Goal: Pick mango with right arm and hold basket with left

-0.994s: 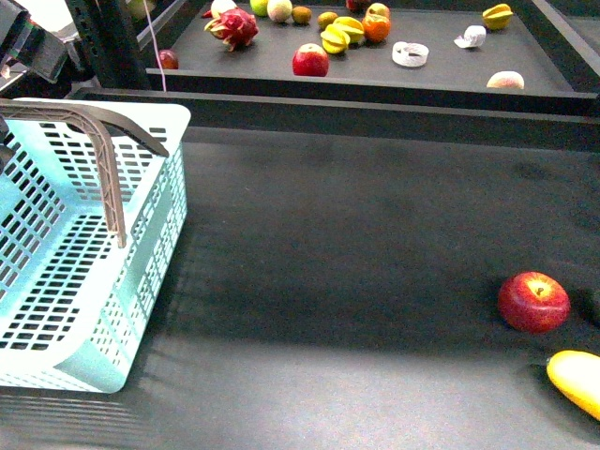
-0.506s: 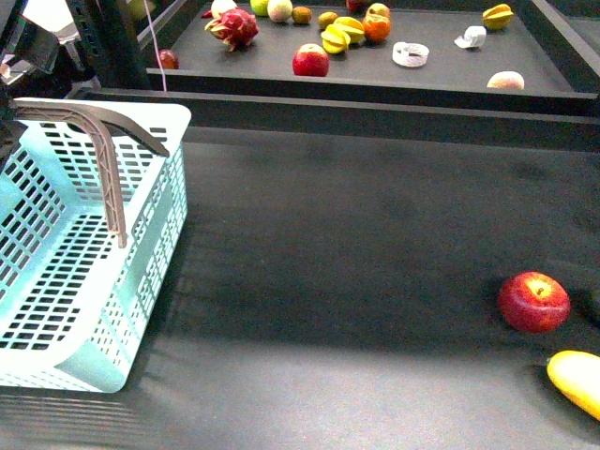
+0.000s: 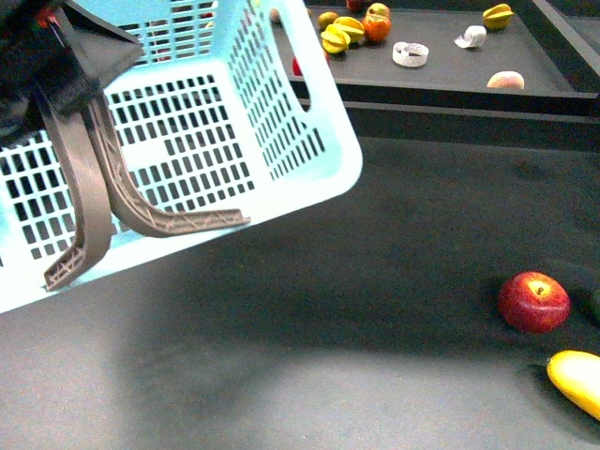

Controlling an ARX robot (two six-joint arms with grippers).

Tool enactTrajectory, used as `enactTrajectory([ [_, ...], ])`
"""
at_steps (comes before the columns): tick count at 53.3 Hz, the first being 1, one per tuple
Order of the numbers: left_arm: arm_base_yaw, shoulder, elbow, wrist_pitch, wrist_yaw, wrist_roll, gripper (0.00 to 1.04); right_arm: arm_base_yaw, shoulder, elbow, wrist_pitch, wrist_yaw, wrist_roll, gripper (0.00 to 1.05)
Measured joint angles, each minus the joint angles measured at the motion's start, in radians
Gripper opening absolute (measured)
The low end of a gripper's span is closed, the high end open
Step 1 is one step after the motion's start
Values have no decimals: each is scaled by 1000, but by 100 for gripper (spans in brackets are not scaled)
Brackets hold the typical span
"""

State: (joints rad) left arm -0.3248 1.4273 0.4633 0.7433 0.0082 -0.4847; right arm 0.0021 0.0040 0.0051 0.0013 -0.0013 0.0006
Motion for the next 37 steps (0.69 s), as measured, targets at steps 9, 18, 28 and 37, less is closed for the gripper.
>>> enactTrajectory([
  [9, -113, -11, -78, 70, 20, 109, 8, 0, 0, 0, 0, 0, 0, 97],
  [18, -158, -10, -99, 127, 39, 167, 8, 0, 0, 0, 0, 0, 0, 97],
  [28, -192, 2, -119, 179, 64, 203, 8, 0, 0, 0, 0, 0, 0, 97],
  [37, -201, 13, -122, 188, 69, 207, 8, 0, 0, 0, 0, 0, 0, 97],
])
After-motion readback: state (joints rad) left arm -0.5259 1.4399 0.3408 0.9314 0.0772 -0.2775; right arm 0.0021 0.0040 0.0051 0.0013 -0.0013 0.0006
